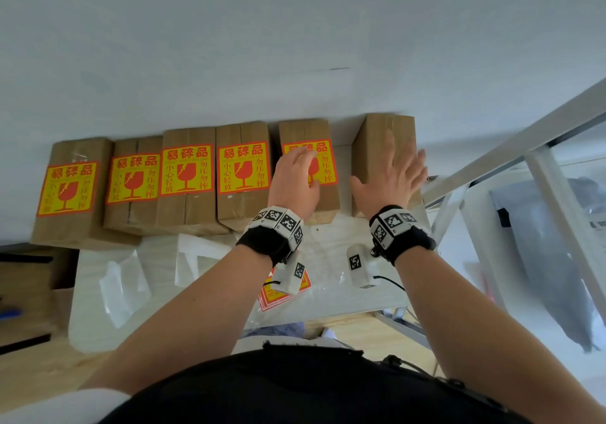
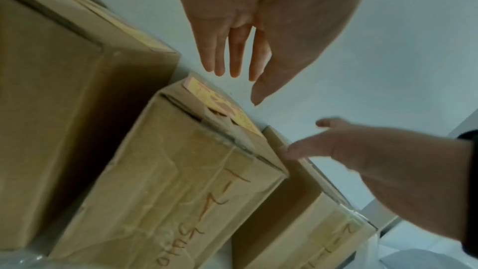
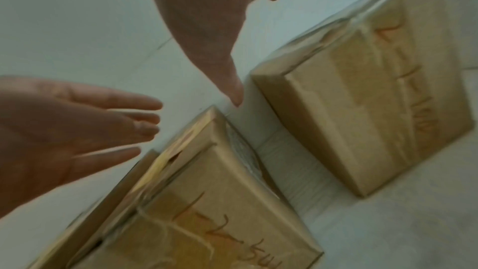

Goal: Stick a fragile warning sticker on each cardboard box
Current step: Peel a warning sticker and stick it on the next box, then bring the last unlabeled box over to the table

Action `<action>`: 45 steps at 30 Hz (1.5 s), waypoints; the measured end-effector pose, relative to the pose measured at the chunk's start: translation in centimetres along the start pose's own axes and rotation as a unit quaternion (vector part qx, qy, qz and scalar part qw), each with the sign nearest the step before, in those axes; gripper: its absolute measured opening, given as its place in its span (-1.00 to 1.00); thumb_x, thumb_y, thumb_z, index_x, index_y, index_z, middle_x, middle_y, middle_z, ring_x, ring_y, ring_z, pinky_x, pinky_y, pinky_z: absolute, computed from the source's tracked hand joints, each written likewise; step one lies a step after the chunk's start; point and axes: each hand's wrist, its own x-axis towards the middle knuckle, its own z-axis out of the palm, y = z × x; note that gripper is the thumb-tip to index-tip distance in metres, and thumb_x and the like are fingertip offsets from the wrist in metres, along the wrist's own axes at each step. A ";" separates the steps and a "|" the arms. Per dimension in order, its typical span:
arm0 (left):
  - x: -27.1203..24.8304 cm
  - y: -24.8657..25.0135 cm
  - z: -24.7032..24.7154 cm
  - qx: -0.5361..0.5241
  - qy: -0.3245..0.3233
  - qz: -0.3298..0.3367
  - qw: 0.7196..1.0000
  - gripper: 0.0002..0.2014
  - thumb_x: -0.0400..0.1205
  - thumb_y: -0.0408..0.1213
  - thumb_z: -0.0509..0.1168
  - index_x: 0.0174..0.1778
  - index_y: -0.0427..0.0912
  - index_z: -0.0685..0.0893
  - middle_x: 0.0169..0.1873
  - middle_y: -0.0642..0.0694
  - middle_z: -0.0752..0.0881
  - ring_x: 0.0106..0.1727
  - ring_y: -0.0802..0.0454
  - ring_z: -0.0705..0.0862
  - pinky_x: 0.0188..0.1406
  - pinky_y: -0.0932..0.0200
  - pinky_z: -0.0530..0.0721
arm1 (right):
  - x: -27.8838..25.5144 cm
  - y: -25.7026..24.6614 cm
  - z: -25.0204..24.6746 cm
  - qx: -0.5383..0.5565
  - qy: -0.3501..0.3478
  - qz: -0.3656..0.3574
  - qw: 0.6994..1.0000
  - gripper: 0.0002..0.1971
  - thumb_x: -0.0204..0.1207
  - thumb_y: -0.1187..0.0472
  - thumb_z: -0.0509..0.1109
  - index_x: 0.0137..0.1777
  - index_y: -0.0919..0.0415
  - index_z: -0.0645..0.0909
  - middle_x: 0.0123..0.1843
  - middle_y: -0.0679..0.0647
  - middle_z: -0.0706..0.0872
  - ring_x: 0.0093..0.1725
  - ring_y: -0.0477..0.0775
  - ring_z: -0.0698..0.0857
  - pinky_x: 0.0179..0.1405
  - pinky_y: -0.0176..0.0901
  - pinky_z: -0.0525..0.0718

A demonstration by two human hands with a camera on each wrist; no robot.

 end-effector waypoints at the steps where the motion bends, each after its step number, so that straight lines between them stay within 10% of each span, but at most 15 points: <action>1: -0.1 0.3 0.1 -0.009 0.002 0.002 1.000 -0.50 0.61 -0.38 0.35 0.51 -0.18 0.53 0.49 -0.13 0.51 0.56 -0.06 0.39 0.58 0.12 0.32 | 0.0 0.6 -0.1 -0.008 -0.033 0.041 0.999 0.10 0.28 -0.04 0.53 0.70 -0.03 -0.11 0.73 0.28 -0.11 0.67 0.50 -0.03 0.63 0.39 -0.07; 6: -1.7 1.8 0.2 -0.043 0.003 0.018 0.999 -0.54 0.60 -0.38 0.34 0.46 -0.15 0.57 0.40 -0.08 0.60 0.46 -0.03 0.51 0.50 0.09 0.45 | -0.8 3.3 -0.8 0.004 -0.094 0.123 0.988 0.18 0.17 -0.05 0.59 0.68 0.08 -0.08 0.56 0.32 0.24 0.49 0.40 0.33 0.53 0.21 0.26; 18: -9.1 5.9 4.0 -0.185 -0.105 -0.057 0.975 -0.64 0.56 -0.34 0.37 0.28 -0.04 0.70 0.08 0.07 0.78 -0.12 0.12 0.72 0.14 0.00 0.71 | -9.2 8.7 -3.6 0.034 -0.024 0.073 0.996 0.07 0.14 -0.14 0.58 0.62 0.02 0.09 0.43 0.24 0.34 0.42 0.31 0.34 0.48 0.13 0.26; 23: -13.3 7.4 5.9 -0.275 -0.228 -0.172 0.918 -0.47 0.72 0.05 0.20 0.63 0.09 0.35 0.47 -0.05 0.56 0.26 -0.08 0.70 0.21 -0.12 0.73 | -13.9 10.6 -3.1 0.037 -0.027 0.003 0.999 0.16 0.22 -0.30 0.59 0.67 0.19 0.06 0.52 0.15 0.37 0.51 0.24 0.34 0.53 0.13 0.29; 28: -16.5 7.0 7.2 -0.274 -0.231 -0.191 0.914 -0.27 0.53 0.40 0.11 0.64 0.40 0.11 0.60 0.15 0.40 0.54 -0.04 0.46 0.44 -0.23 0.54 | -16.1 12.6 -2.7 0.130 -0.049 -0.046 0.989 -0.25 0.37 -0.08 0.56 0.54 0.14 0.43 0.40 0.03 0.57 0.39 0.11 0.49 0.41 0.09 0.52; 40: -19.0 8.5 6.6 -0.269 -0.199 -0.185 0.924 -0.40 0.73 -0.08 0.23 0.70 0.13 0.19 0.64 0.06 0.32 0.61 -0.02 0.36 0.56 -0.17 0.41 | -17.5 14.4 -4.2 0.201 -0.058 -0.034 0.977 -0.67 0.63 0.11 0.33 0.35 0.16 0.56 0.15 0.04 0.68 0.12 0.11 0.66 -0.02 -0.16 0.57; 45: -18.4 9.1 6.9 -0.238 -0.228 -0.165 0.929 -0.42 0.71 -0.08 0.23 0.68 0.03 0.28 0.63 0.01 0.36 0.54 -0.04 0.48 0.54 -0.16 0.42 | -16.7 15.8 -4.5 0.195 -0.072 0.041 0.977 -0.58 0.72 0.18 0.18 0.56 0.17 0.35 0.36 0.17 0.63 0.30 0.22 0.63 0.21 -0.02 0.58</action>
